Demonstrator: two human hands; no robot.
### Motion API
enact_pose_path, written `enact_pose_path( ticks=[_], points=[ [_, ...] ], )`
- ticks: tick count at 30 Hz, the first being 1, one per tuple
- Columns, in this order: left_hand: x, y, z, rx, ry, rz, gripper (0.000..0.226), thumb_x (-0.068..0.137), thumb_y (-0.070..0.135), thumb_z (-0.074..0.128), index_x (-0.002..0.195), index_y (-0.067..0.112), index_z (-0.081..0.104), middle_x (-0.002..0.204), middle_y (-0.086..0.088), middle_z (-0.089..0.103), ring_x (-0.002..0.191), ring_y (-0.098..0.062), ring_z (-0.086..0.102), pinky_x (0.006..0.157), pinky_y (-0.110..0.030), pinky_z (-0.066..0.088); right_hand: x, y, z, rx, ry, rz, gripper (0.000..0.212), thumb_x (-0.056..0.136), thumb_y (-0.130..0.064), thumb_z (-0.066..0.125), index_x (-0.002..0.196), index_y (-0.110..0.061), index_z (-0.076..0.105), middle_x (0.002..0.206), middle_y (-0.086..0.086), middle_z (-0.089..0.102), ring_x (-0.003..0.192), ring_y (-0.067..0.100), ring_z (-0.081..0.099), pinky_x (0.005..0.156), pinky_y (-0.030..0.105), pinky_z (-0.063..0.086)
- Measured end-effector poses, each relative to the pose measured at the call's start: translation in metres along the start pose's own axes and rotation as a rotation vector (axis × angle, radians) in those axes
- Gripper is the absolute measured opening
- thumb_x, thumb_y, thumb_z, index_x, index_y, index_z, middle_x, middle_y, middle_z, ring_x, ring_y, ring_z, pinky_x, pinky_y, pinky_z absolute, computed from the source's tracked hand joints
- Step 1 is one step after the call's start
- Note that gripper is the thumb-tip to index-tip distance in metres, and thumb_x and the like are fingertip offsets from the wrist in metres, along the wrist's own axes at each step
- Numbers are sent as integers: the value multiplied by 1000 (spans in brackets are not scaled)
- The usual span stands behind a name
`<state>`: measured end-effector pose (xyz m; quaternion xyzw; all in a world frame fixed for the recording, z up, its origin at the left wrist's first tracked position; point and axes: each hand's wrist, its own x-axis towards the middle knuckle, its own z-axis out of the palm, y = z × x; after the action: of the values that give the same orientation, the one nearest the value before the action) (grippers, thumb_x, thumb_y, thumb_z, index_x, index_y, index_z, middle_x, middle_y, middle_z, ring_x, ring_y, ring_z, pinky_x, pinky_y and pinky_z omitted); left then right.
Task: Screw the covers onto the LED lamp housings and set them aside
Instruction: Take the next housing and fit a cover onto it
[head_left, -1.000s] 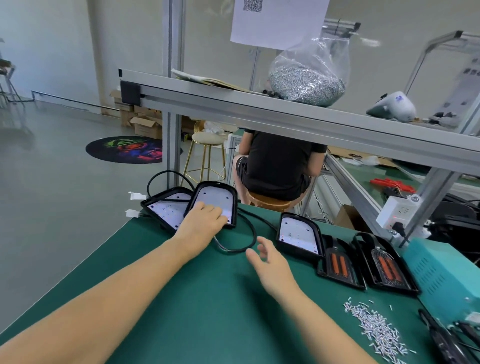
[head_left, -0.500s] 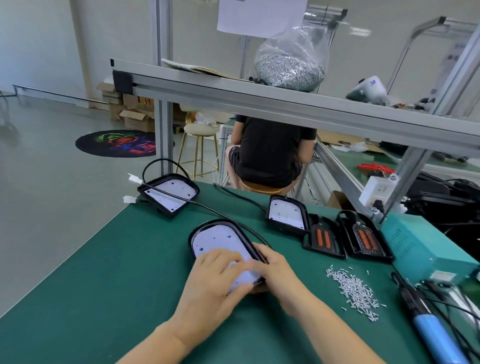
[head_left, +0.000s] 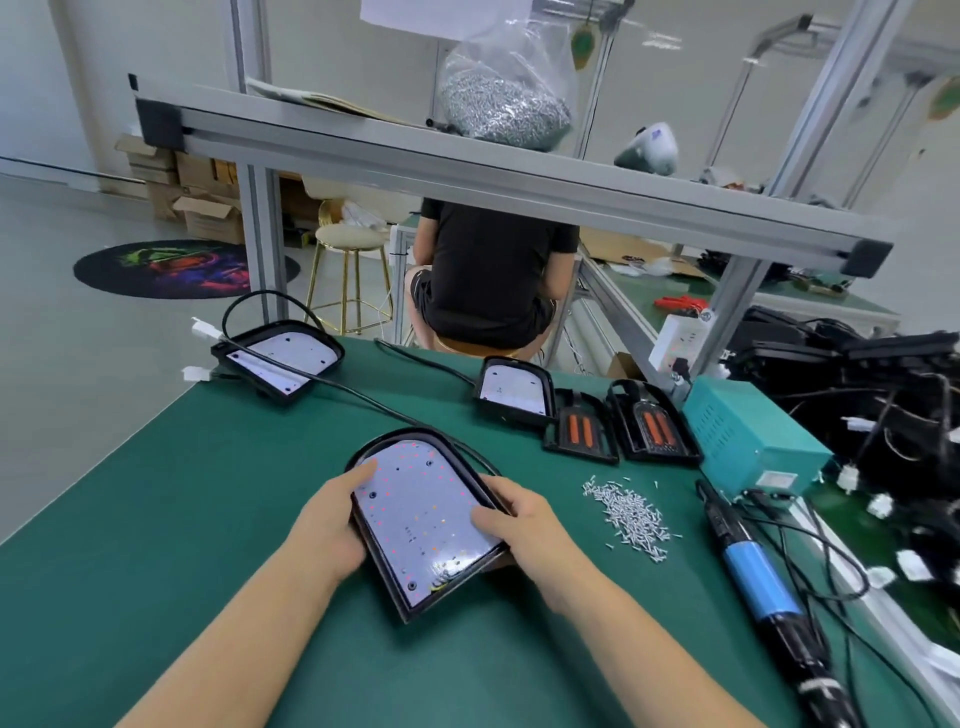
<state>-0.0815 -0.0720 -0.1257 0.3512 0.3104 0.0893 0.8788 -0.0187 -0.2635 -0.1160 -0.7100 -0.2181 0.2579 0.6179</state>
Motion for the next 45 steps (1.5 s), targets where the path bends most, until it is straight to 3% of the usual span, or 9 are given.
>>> enact_pose_path(
  ticks=[2,5,10,16,23,28,36,43,45],
  points=[
    [1,-3,0,-38,-26,15,27,98,18,47,116,1,58,108,-17,67,90,-28,64,74,-42,47,0,-1,-6,-75,23,6,14,98,-24,57,106,-25,68,88,-21,69,75,-5,61,68,8,47],
    [1,-7,-3,-113,-89,58,32,100,24,43,119,3,58,114,-14,66,101,-27,63,83,-42,46,13,-3,-30,-271,202,-7,23,96,-41,57,109,-25,67,104,-20,66,100,2,62,84,16,43],
    [-5,-12,-9,-183,-191,127,34,101,28,38,114,6,60,107,-7,71,95,-20,68,92,-40,43,40,-7,-93,-1055,527,48,40,95,-24,57,134,-16,54,138,9,50,125,27,47,98,34,41],
    [-9,-15,-11,-188,-205,131,34,101,28,38,113,7,61,109,-6,71,106,-21,61,98,-42,38,49,-9,-148,-1426,621,219,34,96,-15,53,129,-7,50,134,13,49,122,31,46,92,38,45],
    [-8,-15,-12,-204,-232,138,35,100,30,38,112,7,61,107,-8,72,92,-19,70,85,-39,45,61,1,-157,-1464,487,334,35,96,-16,55,131,-9,49,144,12,35,131,31,35,101,41,40],
    [-7,-16,-13,-199,-230,140,35,100,31,39,113,7,61,108,-8,71,90,-19,71,83,-39,45,63,-2,-161,-1487,549,332,27,94,-6,56,121,-5,56,130,15,44,116,32,49,87,38,47],
    [-4,-16,-15,-183,-216,127,37,99,33,40,117,7,61,115,-9,69,105,-21,64,86,-40,45,61,-7,-184,-1714,417,213,29,91,2,48,113,-12,61,114,8,54,95,28,60,70,34,46],
    [-2,-16,-16,-184,-219,123,37,99,33,40,116,8,61,116,-9,69,103,-21,66,86,-39,46,56,-13,-191,-1684,533,-44,30,90,1,53,117,-12,57,115,6,58,105,26,56,75,35,48],
    [-1,-16,-15,-185,-213,122,38,99,33,40,117,7,61,115,-9,69,106,-22,64,85,-40,46,53,-25,-184,-1570,594,-190,26,91,2,55,114,-7,62,112,11,62,96,33,61,69,38,48]
  ],
)
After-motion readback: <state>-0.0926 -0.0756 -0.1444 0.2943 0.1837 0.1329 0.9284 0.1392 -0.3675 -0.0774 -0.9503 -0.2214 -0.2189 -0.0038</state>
